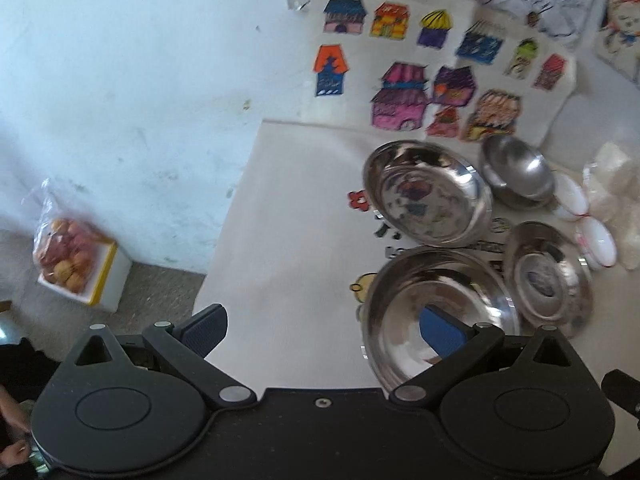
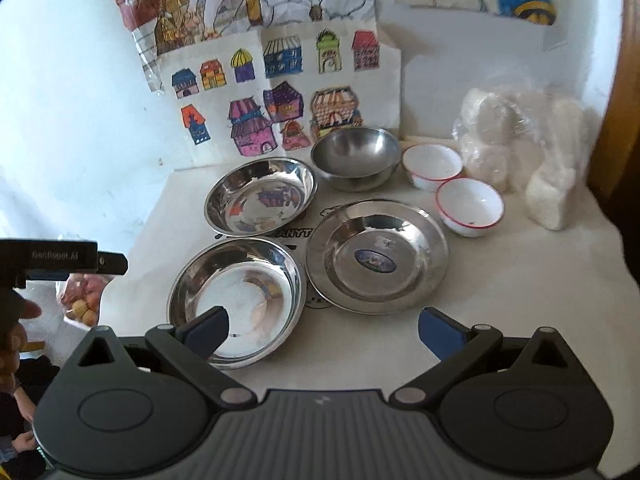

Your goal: Organize plates and bowls

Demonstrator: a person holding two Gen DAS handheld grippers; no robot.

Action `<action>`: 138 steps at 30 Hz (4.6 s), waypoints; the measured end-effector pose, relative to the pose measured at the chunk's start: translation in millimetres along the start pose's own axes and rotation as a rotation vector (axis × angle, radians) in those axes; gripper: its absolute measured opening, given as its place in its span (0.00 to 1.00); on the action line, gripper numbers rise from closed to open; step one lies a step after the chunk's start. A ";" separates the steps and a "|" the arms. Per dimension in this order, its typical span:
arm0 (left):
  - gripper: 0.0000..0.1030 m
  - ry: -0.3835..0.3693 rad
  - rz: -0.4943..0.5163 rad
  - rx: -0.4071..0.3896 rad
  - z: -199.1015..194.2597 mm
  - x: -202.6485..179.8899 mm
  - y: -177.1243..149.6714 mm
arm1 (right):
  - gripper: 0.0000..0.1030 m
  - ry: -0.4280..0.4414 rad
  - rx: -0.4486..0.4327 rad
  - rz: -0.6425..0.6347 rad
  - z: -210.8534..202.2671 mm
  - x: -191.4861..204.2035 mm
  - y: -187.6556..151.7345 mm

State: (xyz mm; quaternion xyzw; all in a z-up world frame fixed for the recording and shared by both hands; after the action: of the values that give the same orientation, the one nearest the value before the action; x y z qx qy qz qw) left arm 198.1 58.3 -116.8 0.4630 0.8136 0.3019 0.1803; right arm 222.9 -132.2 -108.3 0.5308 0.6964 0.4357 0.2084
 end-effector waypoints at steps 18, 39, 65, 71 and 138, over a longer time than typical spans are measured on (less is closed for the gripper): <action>0.99 -0.120 0.150 0.059 134.0 -17.6 74.7 | 1.00 -0.003 0.021 -0.057 111.1 29.3 30.3; 0.24 -0.283 0.033 0.163 195.6 -50.1 93.1 | 0.43 -0.002 0.125 -0.036 222.9 23.3 53.3; 0.07 -0.287 -0.032 0.110 146.5 -23.1 99.5 | 0.19 0.073 0.112 -0.018 189.9 28.0 53.9; 0.08 -0.304 0.019 0.110 118.1 -26.8 79.4 | 0.19 0.087 0.136 -0.015 158.0 21.8 35.0; 0.99 -0.191 0.203 0.079 83.5 -44.4 33.7 | 1.00 0.112 0.190 -0.044 96.5 2.9 -18.4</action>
State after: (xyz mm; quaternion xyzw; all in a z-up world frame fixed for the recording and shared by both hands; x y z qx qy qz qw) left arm 290.2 60.2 -156.9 0.5763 0.7529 0.2410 0.2074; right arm 284.3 -93.4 -174.5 0.5077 0.7566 0.3920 0.1270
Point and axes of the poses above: each gripper's, at about its wrist camera, not at the fingertips, and z roughly the way its jaws point, x to its left, y to its top, the point moved 10 cm from there along z, roughly the way its jaws point, and after that the axes turned 10 degrees about -x, right-handed, at the moved point
